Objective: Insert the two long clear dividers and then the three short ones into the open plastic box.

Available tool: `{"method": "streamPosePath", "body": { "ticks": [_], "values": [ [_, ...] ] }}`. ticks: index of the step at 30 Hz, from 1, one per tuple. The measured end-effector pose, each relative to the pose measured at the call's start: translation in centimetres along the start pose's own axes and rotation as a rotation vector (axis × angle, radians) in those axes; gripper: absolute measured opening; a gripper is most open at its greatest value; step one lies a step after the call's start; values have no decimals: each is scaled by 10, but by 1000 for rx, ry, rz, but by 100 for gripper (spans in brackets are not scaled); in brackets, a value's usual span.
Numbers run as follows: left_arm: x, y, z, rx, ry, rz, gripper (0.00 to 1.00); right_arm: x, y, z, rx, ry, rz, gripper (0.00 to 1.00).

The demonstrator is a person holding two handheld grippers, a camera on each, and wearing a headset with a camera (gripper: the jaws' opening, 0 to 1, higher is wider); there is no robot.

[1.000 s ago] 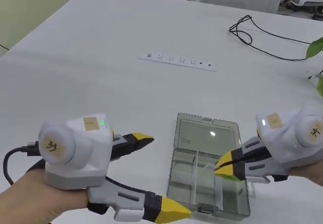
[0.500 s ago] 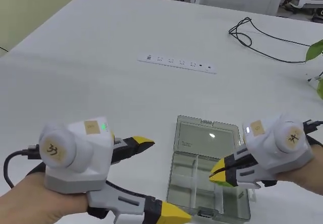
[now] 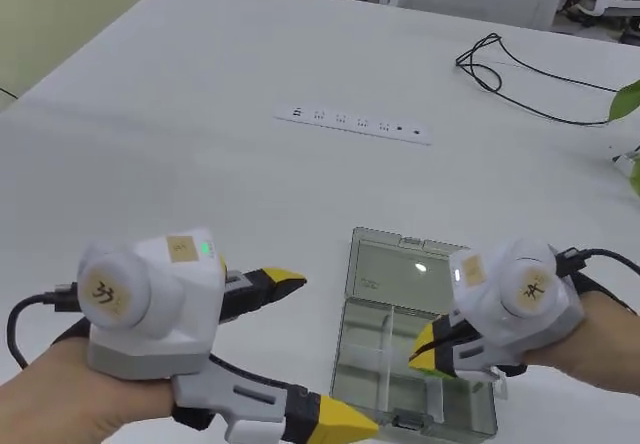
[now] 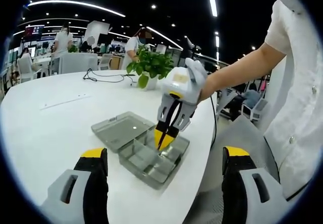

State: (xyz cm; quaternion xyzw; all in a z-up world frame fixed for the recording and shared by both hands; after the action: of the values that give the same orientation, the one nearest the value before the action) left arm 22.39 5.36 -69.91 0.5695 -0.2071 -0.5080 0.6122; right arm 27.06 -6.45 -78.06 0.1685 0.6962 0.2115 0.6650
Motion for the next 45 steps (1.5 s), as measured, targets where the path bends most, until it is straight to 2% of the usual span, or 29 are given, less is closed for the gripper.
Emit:
{"method": "streamPosePath", "body": {
  "ticks": [8, 15, 19, 21, 29, 37, 45],
  "values": [
    [-1, 0, -1, 0, 4, 2, 96, 5, -3, 0, -25, -1, -40, 2],
    [-1, 1, -1, 1, 5, 3, 96, 5, -3, 1, -7, -8, -40, 3],
    [-2, 1, 0, 4, 5, 6, 97, 2, -4, 0, 19, -25, -27, 10],
    [-3, 1, 0, 7, 8, 2, 97, -2, -3, 1, 23, -35, -18, 10],
    [-5, 2, 1, 11, 11, 0, 97, -30, 4, 4, 96, -98, 81, 15],
    [-7, 1, 5, 34, 13, -20, 98, -59, 3, 3, 170, -158, 157, 21],
    [-9, 2, 8, 42, 11, -21, 99, -84, -6, -6, 220, -197, 182, 28]
  ]
}}
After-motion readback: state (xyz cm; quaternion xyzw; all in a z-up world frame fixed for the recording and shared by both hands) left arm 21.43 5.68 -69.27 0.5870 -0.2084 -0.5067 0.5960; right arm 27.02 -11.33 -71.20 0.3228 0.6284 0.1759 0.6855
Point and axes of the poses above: the centre of the closed fingertips' face, and the gripper's own axes: x roughly forward along the fingers, z roughly to its right, y roughly out of its top, the point moved 4 cm from there along -x, roughly backward along the fingers, and after that the axes turned 1 degree about z, right-handed, at the moved point
